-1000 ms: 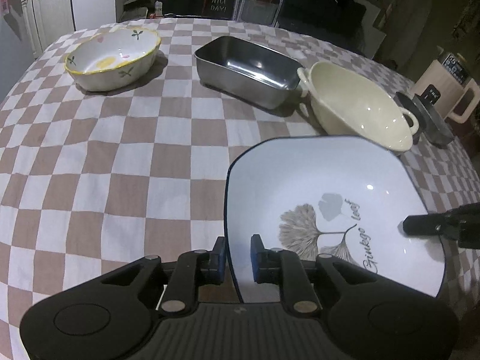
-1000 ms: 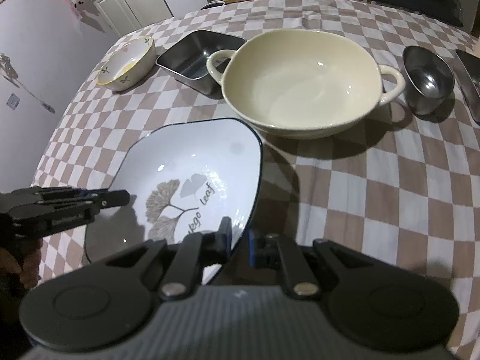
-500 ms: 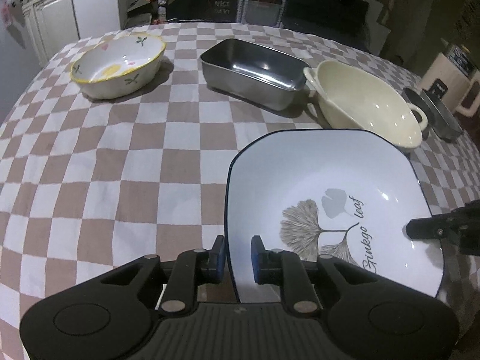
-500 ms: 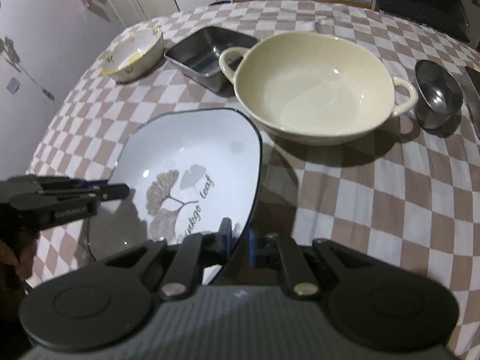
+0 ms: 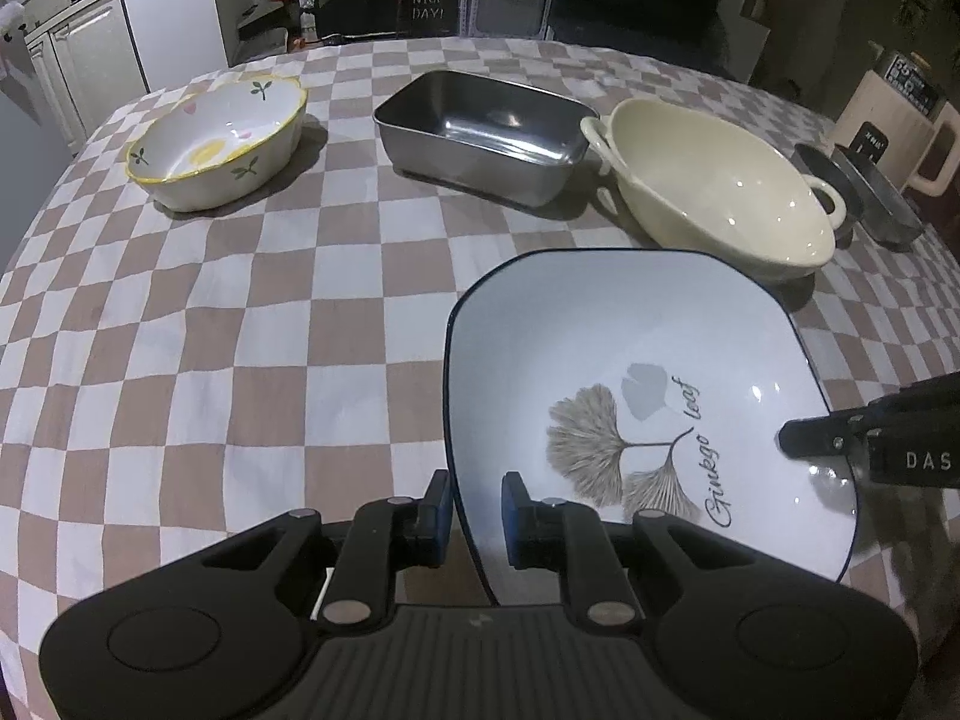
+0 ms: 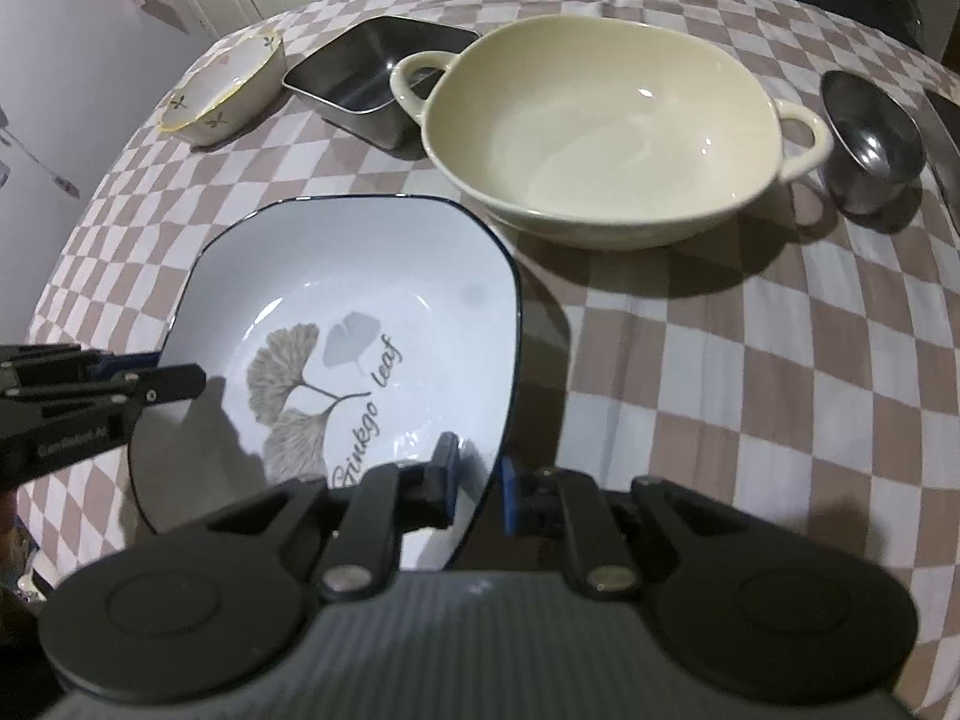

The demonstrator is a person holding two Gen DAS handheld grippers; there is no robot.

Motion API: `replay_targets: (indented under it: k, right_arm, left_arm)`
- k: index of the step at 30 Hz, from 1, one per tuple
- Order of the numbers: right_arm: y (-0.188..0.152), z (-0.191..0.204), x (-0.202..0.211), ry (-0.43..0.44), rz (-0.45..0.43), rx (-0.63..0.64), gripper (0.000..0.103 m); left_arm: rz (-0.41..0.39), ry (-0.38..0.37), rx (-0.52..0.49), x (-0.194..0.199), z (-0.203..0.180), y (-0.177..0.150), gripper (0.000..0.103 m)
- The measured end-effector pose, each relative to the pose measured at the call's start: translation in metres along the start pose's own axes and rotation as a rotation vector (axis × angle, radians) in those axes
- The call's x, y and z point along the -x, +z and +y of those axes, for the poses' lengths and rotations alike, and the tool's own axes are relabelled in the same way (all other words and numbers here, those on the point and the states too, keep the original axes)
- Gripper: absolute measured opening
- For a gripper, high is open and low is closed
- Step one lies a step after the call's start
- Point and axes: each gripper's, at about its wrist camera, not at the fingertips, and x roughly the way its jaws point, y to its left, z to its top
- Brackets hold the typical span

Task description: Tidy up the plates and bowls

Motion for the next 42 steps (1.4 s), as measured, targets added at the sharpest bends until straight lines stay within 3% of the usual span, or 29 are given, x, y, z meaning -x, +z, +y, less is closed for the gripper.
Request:
replay_targets:
  k: [20,23,26,28,31,36,40,42]
  right_arm:
    - [-0.002,-0.008,0.006,0.036,0.010,-0.032,0.017]
    - [-0.004,-0.010,0.008,0.041,0.006,-0.031,0.018]
    - [-0.006,-0.010,0.011,0.042,0.004,-0.023,0.028]
    - [-0.007,-0.007,0.014,0.042,-0.004,0.003,0.043]
    - [-0.010,-0.004,0.019,0.032,-0.024,0.033,0.056]
    - [-0.008,-0.011,0.033,0.040,-0.080,0.017,0.090]
    - [0.000,-0.022,0.049,0.040,-0.155,-0.002,0.103]
    - [0.003,-0.030,0.057,0.048,-0.195,-0.012,0.103]
  left_arm:
    - [0.054,-0.003,0.029,0.002,0.001,0.000,0.024]
    - [0.048,-0.001,0.041,0.005,0.003,-0.001,0.034]
    - [0.048,-0.009,0.054,0.007,0.006,0.000,0.054]
    - [0.049,-0.011,0.057,0.009,0.007,0.000,0.070]
    - [0.044,-0.018,0.065,0.012,0.007,0.001,0.083]
    - [0.007,-0.027,0.073,0.019,0.003,0.006,0.097]
    - [-0.046,-0.022,0.068,0.027,-0.004,0.015,0.102]
    - [-0.082,-0.011,0.057,0.031,-0.009,0.021,0.102]
